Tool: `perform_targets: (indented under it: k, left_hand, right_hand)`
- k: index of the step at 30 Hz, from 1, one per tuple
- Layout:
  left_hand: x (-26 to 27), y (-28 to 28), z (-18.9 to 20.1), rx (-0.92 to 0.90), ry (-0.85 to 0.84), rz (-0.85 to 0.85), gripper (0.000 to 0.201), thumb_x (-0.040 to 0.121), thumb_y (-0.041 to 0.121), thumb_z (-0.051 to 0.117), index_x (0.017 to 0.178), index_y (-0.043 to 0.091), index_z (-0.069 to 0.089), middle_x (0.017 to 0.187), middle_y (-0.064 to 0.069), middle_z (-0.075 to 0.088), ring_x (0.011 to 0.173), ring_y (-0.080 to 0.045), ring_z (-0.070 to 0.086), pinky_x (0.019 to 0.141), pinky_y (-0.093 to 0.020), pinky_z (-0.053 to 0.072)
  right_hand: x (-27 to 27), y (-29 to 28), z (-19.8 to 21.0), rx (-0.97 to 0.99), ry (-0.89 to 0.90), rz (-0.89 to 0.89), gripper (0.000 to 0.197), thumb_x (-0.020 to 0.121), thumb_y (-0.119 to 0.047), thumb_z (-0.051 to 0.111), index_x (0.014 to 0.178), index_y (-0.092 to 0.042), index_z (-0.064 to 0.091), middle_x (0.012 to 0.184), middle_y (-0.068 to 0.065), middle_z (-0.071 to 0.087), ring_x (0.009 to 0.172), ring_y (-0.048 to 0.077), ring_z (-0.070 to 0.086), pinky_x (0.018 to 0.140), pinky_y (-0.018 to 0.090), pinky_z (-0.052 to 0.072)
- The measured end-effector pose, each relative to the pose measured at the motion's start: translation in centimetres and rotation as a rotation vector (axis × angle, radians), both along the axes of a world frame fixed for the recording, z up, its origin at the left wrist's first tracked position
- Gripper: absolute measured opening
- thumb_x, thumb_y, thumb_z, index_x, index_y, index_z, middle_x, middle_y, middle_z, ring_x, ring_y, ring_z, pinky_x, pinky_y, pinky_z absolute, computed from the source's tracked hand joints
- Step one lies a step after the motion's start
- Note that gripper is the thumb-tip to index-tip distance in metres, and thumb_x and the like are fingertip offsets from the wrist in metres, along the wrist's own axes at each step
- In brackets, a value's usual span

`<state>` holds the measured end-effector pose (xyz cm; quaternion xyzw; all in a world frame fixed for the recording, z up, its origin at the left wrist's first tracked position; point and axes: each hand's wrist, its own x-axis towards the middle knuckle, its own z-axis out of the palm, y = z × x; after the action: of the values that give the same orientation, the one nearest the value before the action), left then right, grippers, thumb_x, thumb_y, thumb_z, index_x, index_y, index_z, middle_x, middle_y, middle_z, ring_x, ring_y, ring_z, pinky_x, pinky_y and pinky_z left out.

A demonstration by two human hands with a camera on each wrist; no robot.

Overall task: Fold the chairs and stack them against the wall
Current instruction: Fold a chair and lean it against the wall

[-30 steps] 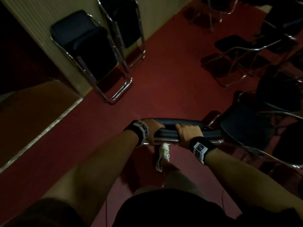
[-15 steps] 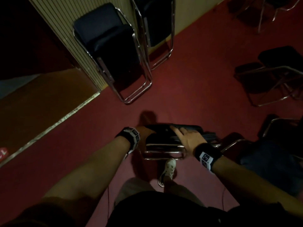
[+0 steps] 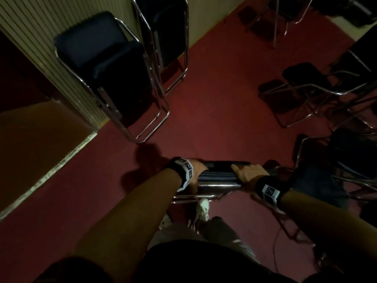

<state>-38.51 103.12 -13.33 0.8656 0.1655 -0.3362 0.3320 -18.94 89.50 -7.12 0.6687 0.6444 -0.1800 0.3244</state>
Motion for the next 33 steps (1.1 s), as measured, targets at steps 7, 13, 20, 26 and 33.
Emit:
perform_targets:
  k: [7,13,20,26,33]
  left_hand:
    - [-0.7,6.7,5.3,0.172,-0.04,-0.09,0.096,0.064,0.015,0.09,0.148,0.023,0.044,0.135,-0.001,0.061,0.117,-0.02,0.061,0.08,-0.021,0.045]
    - [-0.4,11.8,6.3,0.226,0.067,-0.205,0.093,0.059,0.02,0.087,0.142,0.034,0.048,0.113,0.007,0.068,0.094,-0.017,0.066,0.077,-0.028,0.058]
    - [2.9,22.7,7.0,0.21,0.095,-0.272,0.092,0.051,0.018,0.091,0.134,0.038,0.056,0.119,0.01,0.069,0.105,-0.015,0.067,0.091,-0.032,0.056]
    - [7.3,32.9,7.2,0.294,0.197,-0.335,0.105,0.067,0.01,0.088,0.152,0.038,0.034,0.143,0.003,0.055,0.121,-0.021,0.06,0.103,-0.035,0.05]
    - [9.6,40.5,7.5,0.299,0.167,-0.343,0.087,0.08,0.01,0.078,0.152,0.037,0.037,0.154,-0.007,0.042,0.133,-0.029,0.05,0.106,-0.033,0.042]
  right_hand:
    - [-4.1,1.6,-0.4,0.164,-0.061,-0.11,0.07,0.085,-0.043,0.067,0.14,-0.018,0.031,0.124,0.002,0.063,0.104,0.023,0.065,0.078,0.032,0.049]
    - [-5.6,5.8,-2.6,0.282,0.013,-0.248,0.065,0.082,-0.045,0.07,0.133,-0.018,0.039,0.122,0.002,0.062,0.107,0.023,0.063,0.079,0.034,0.052]
    - [-4.7,13.6,-4.0,0.412,0.199,-0.372,0.073,0.07,-0.054,0.075,0.127,-0.019,0.044,0.119,0.002,0.056,0.108,0.027,0.058,0.07,0.039,0.055]
    - [-2.1,23.8,-3.7,0.335,0.245,-0.429,0.101,0.077,-0.06,0.069,0.154,-0.024,0.015,0.119,0.006,0.064,0.095,0.027,0.067,0.067,0.034,0.05]
    - [-0.8,32.3,-3.0,0.147,0.374,-0.577,0.095,0.066,-0.065,0.073,0.142,-0.027,0.03,0.117,0.004,0.065,0.098,0.028,0.066,0.075,0.04,0.057]
